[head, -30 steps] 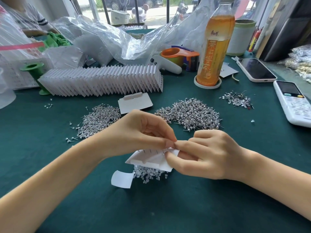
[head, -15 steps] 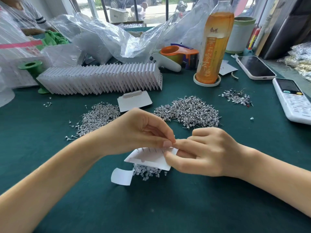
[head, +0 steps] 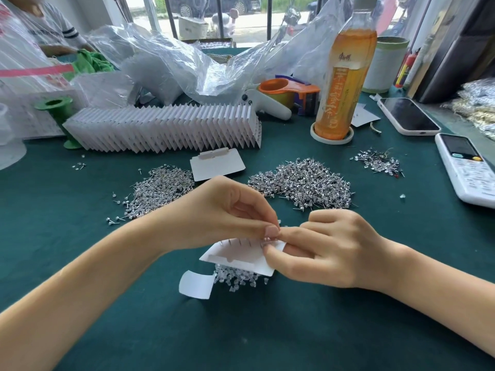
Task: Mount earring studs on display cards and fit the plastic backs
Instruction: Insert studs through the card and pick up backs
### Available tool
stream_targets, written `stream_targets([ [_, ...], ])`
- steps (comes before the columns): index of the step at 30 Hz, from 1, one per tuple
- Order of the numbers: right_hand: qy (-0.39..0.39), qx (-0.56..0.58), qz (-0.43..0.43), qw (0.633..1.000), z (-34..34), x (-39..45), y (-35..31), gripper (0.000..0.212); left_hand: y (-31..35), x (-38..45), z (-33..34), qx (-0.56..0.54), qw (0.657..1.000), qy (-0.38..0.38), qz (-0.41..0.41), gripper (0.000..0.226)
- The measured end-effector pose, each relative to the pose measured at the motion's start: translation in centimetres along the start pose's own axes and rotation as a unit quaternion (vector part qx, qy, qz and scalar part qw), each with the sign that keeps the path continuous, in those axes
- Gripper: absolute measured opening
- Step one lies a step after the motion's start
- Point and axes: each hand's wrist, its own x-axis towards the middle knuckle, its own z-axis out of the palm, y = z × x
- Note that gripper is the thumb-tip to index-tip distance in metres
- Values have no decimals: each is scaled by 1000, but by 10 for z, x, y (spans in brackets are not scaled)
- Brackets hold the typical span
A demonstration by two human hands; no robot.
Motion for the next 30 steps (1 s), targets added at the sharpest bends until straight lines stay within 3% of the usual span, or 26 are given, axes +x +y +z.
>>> stream_targets([
  [10, -8, -12, 0, 1000, 1, 0, -3, 28, 4, -4, 4, 73, 997, 1, 17, 2],
  [30, -10, -30, -1, 999, 0, 2, -4, 18, 7, -3, 7, 181, 982, 4, 50, 9],
])
